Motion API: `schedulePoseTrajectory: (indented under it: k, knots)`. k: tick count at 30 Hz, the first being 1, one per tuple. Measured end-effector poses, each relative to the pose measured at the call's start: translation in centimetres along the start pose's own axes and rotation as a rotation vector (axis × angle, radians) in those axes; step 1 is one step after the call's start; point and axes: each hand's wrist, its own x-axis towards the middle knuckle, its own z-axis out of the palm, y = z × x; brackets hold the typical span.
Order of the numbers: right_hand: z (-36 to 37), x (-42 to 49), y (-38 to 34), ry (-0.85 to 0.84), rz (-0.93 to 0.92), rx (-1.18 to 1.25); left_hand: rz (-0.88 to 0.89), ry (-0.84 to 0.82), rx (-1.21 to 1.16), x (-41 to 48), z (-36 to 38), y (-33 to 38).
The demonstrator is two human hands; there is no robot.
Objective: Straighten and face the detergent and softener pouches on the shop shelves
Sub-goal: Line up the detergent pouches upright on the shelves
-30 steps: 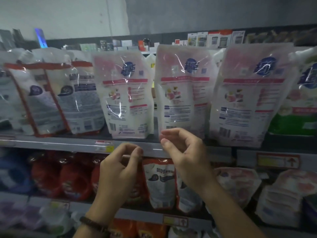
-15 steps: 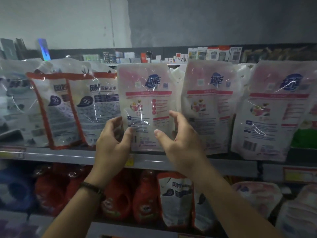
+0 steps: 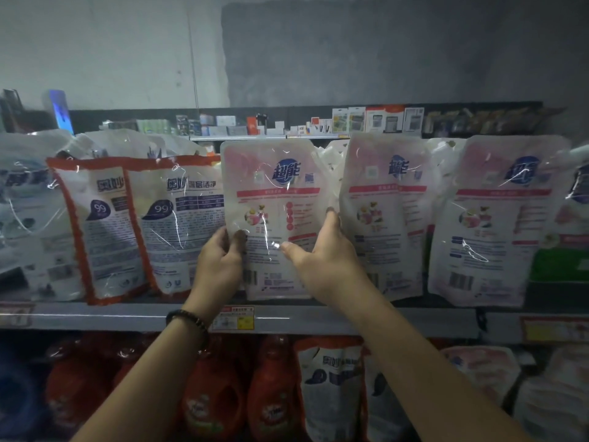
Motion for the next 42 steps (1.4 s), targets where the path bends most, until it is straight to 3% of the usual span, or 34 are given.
schedulePoseTrajectory:
  k: [5,8,11,16,34,42]
  knots:
    - [-0.6,0.4,-0.2,-0.007,0.005,-0.082,-0.015,0.008,-0.115,0.1,0.3,0.0]
    - [-1.0,0.7,-0.3,0.004,0.016,-0.153,-0.112,0.007,-0.215,0.4,0.1,0.2]
    - [-1.2,1.0,-0.2,0.066,0.0,-0.211,-0.189,0.006,-0.276,0.6,-0.5,0.4]
    - [-1.3,1.5,0.1,0.249,-0.069,-0.301,-0.15,0.027,-0.31,0.0,-0.8,0.4]
    - [-3.0,2.0,1.7,0.452,-0.344,-0.093,-0.006,-0.028,-0.28,-1.6,-2.3,2.8]
    - [-6.2,0.7,1.2,0.45,-0.312,0.011,0.009,-0.069,-0.269,-3.1,-1.1,5.1]
